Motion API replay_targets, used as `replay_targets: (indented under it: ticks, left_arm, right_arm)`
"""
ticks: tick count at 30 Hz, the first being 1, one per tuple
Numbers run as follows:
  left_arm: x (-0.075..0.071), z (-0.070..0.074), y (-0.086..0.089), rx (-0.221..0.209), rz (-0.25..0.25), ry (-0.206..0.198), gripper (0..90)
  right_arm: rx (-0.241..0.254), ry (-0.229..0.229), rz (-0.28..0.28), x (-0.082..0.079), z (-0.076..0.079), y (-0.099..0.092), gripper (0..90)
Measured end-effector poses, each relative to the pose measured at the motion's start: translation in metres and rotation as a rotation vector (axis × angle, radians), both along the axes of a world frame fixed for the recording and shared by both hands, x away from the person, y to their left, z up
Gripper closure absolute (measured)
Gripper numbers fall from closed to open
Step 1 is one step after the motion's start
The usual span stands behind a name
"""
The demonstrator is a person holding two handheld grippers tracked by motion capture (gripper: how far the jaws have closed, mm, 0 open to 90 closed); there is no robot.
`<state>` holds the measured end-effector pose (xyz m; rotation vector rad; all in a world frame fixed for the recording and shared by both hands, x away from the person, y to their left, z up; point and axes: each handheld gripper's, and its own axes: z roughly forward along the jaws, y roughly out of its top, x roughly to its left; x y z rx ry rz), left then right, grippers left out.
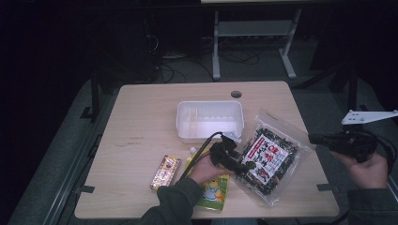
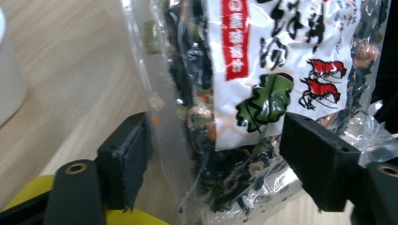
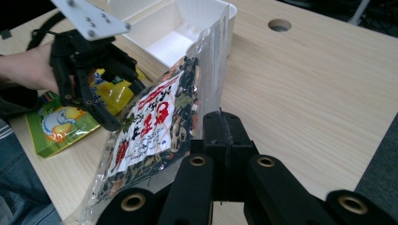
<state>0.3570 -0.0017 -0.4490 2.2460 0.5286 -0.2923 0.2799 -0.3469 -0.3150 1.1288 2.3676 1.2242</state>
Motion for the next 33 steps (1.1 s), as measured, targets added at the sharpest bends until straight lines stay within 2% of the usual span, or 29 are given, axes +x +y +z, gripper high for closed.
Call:
replay_targets:
  ticks: [1,3,7,9,10,14,19,23,28,33]
  left_arm:
    - [0.001,-0.001,0.000,-0.010,-0.002,0.012,26.8]
    - [0.003,0.000,0.002,-0.009,0.004,0.002,26.7]
    - [0.005,0.001,0.004,-0.023,0.006,0.007,26.8]
    - [0.007,0.001,0.003,-0.038,-0.011,0.027,28.0]
    - [0.007,0.000,0.003,-0.062,-0.028,0.046,27.8]
    - [0.010,-0.001,0.001,-0.075,-0.040,0.067,29.2]
    - [0.013,0.000,0.005,-0.119,-0.059,0.087,41.3]
    - [0.014,0.001,0.007,-0.130,-0.088,0.087,51.6]
    - [0.012,0.002,0.009,-0.140,-0.113,0.075,64.0]
    - [0.007,0.006,0.010,-0.134,-0.139,0.035,69.8]
  right_arm:
    - [0.001,-0.004,0.005,0.000,0.001,0.000,90.0]
    - [0.002,-0.010,0.013,-0.001,0.004,0.002,90.0]
    - [0.011,-0.017,0.030,-0.001,0.008,0.005,90.0]
    - [0.016,-0.016,0.040,-0.001,0.010,0.006,90.0]
    - [0.015,-0.019,0.044,-0.001,0.011,0.006,90.0]
    - [0.021,-0.020,0.062,-0.001,0.015,0.008,90.0]
    - [0.047,-0.021,0.084,0.000,0.020,0.009,90.0]
    - [0.059,-0.019,0.084,0.002,0.022,0.008,90.0]
    - [0.077,-0.021,0.079,0.004,0.021,0.004,90.0]
    - [0.093,-0.019,0.076,0.006,0.020,0.001,90.0]
